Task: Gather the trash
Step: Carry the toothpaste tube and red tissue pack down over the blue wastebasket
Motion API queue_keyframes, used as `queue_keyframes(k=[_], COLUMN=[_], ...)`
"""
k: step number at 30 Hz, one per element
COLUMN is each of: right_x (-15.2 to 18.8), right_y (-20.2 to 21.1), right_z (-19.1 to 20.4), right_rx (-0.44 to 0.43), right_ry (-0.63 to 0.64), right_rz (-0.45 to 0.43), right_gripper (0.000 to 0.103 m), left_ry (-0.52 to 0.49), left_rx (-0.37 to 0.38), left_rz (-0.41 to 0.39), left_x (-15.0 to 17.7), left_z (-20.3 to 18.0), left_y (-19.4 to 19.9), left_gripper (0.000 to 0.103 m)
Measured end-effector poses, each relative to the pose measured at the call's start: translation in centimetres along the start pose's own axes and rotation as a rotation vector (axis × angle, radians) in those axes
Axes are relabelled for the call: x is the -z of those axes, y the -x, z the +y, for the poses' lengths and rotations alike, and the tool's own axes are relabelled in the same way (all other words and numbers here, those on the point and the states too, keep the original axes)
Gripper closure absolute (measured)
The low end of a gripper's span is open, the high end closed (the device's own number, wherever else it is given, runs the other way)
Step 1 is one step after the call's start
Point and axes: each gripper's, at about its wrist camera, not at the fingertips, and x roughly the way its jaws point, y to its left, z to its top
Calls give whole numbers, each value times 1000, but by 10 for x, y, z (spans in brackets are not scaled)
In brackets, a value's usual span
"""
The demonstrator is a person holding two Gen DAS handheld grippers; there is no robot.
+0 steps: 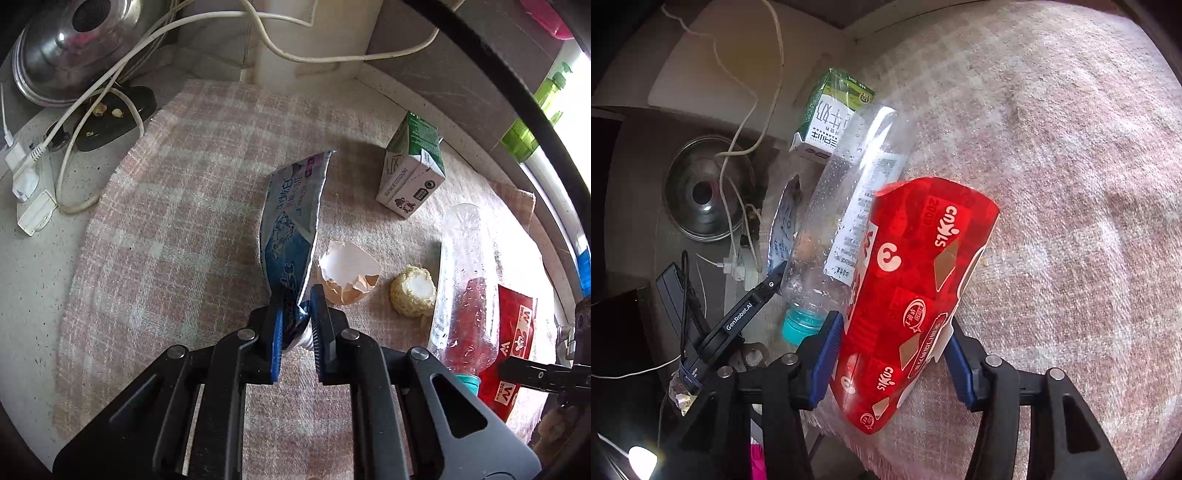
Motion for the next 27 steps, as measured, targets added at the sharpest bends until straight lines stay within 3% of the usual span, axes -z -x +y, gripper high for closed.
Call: queue_keyframes(k=[12, 27], right_x=[15, 63], right_y=[40, 92], right_z=[-3, 1], right_rx=[42, 91], right_ry=[49, 142], right_rz=[-73, -152], right_gripper=[57, 57], left_ry=[25, 8], left_rx=[40, 79], left_rz=[-51, -92], left_x=[15, 70], left_z=[16, 28], left_y=[31, 87], left_gripper=[93, 93])
